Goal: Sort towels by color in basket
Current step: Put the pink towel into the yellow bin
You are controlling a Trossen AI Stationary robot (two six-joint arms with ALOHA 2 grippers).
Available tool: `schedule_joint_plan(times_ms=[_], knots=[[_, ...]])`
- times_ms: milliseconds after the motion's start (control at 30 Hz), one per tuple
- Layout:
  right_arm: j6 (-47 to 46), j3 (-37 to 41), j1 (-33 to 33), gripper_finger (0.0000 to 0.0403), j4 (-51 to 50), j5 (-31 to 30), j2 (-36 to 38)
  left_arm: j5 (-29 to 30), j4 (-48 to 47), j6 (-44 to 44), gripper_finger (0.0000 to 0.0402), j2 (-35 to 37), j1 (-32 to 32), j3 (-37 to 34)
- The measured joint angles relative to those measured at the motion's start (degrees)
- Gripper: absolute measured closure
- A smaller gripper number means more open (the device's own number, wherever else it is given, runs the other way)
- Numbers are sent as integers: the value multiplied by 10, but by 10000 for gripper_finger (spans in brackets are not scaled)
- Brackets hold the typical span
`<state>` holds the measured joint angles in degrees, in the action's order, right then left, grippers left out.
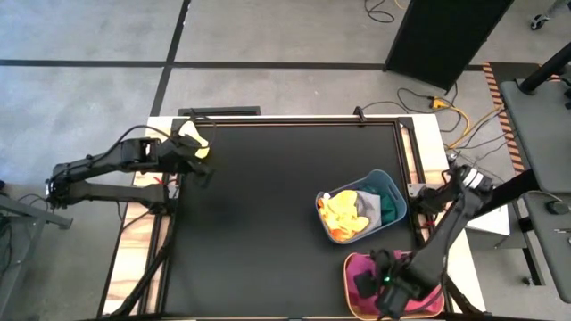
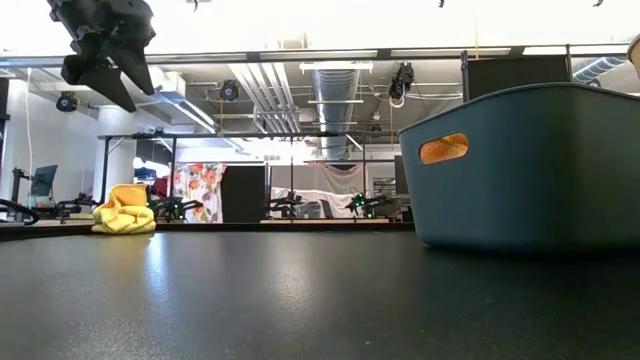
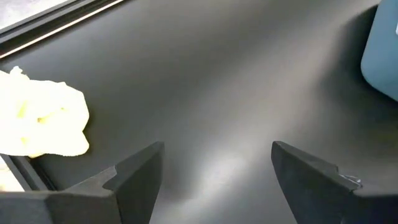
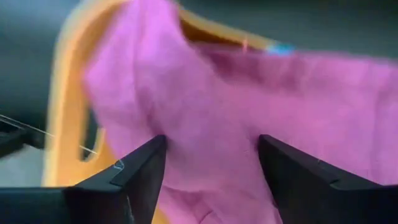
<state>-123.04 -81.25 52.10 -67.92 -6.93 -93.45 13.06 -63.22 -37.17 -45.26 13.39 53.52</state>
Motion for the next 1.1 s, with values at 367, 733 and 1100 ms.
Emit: schedule_joint_plan(times_ms=[367, 733, 1100], knots=[[20, 92, 1, 158, 168, 95, -102, 1, -1, 2, 122, -18, 0, 0], [28, 75, -20, 157, 137, 101, -22, -16, -17, 8, 122, -43, 43, -1], [162, 29, 10, 138, 104, -50, 156, -14, -20, 19, 122, -114, 227, -1]])
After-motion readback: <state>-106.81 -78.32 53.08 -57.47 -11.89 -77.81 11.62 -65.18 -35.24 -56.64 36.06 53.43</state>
